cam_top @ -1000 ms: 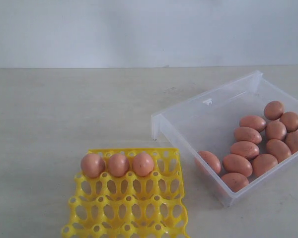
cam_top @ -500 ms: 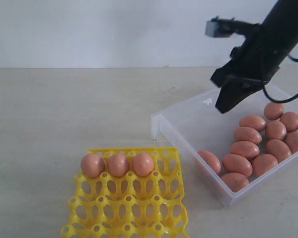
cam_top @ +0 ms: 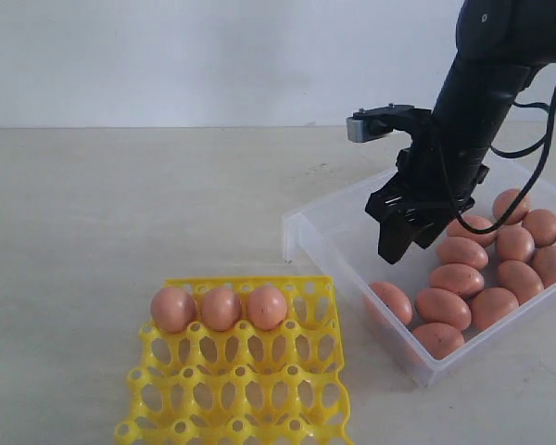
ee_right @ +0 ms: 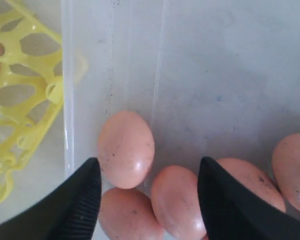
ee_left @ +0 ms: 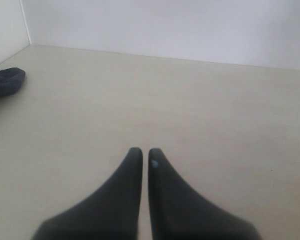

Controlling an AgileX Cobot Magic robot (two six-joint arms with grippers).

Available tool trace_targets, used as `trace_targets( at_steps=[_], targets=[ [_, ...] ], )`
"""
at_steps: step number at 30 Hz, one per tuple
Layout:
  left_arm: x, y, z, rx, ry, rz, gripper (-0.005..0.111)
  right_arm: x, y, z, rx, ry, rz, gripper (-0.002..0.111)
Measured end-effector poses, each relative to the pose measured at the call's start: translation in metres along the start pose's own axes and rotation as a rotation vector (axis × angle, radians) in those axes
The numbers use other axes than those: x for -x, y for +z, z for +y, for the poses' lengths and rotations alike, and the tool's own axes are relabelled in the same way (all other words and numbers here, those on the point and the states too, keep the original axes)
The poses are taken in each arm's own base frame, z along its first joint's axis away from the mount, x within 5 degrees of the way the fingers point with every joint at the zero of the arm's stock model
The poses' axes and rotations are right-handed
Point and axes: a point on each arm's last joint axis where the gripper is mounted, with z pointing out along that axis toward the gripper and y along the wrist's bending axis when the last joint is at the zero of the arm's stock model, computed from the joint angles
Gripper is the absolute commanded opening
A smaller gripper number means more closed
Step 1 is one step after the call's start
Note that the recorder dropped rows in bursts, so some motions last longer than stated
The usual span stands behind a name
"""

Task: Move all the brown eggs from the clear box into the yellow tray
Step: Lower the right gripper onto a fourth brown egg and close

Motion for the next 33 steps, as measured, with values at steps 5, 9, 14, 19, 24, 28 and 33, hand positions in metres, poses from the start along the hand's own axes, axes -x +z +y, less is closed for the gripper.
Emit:
trace_targets(
  at_steps=[5,9,14,19,24,28,33],
  targets=[
    [0.0,0.0,0.0,0.0,0.0,0.0,0.004,0.001,0.012,-0.002,0.03,0.029,0.032,0.051],
    [0.0,0.0,0.0,0.0,0.0,0.0,0.004,0.003,0.014,0.001,0.078,0.052,0.017,0.051],
    [0.0,0.0,0.0,0.0,0.0,0.0,0.004,0.004,0.014,0.003,0.102,0.045,0.007,0.051],
    [0.0,0.0,0.0,0.0,0.0,0.0,0.004,0.005,0.014,0.002,0.085,0.04,-0.004,0.051],
    [0.0,0.0,0.0,0.0,0.0,0.0,0.004,0.006,0.02,-0.001,0.08,0.041,0.009,0.051],
    [0.0,0.0,0.0,0.0,0.0,0.0,0.004,0.005,0.033,-0.004,0.097,0.054,0.053,0.051],
    [0.0,0.0,0.0,0.0,0.0,0.0,0.004,0.005,0.04,-0.006,0.104,0.063,0.072,0.051]
  ],
)
